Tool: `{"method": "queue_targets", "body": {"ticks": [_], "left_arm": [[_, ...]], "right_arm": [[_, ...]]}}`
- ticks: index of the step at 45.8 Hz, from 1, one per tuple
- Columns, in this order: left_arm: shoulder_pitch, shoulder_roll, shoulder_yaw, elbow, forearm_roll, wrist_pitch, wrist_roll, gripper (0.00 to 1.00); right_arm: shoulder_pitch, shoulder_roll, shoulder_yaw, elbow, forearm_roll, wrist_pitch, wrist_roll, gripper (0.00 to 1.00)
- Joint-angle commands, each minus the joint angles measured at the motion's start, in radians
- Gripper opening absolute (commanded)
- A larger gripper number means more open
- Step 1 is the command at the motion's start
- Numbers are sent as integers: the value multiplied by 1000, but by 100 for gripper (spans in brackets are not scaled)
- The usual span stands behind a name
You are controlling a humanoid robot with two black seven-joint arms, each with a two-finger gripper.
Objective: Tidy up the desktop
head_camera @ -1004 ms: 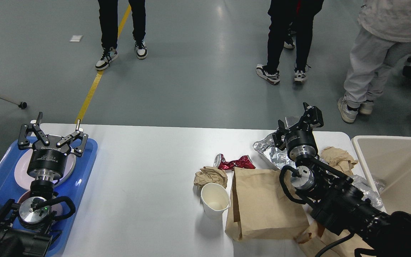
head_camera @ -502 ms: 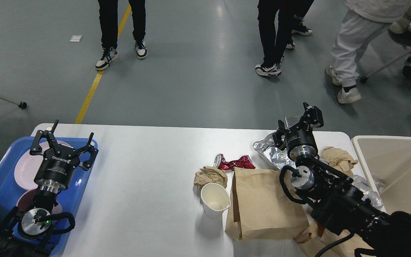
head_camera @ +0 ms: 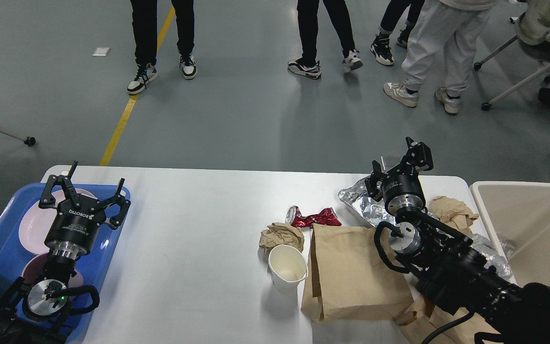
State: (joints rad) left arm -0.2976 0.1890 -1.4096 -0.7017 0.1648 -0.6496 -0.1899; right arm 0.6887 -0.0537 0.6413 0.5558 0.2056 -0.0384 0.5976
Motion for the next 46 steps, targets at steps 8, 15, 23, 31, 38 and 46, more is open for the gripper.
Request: {"method": "queue_targets", "body": {"ticks": [8, 15, 23, 31, 38, 46], "left_arm": [[0, 1, 0, -1, -4, -1, 0, 96], [0, 1, 0, -1, -4, -1, 0, 96], [0, 1, 0, -1, -4, -1, 0, 96], [0, 1, 0, -1, -4, -1, 0, 96], [0, 1, 0, -1, -4, -1, 0, 96], [0, 1, 0, -1, -4, -1, 0, 96]], "right_arm": [[-2, 0, 0, 3, 0, 0, 1, 100], [0, 0, 0, 1, 0, 0, 1, 100], [0, 0, 0, 1, 0, 0, -1, 100], [0, 0, 0, 1, 0, 0, -1, 100], [14, -8, 1, -8, 0, -2, -18, 100], [71, -123, 21, -8, 8, -3, -30, 100]]}}
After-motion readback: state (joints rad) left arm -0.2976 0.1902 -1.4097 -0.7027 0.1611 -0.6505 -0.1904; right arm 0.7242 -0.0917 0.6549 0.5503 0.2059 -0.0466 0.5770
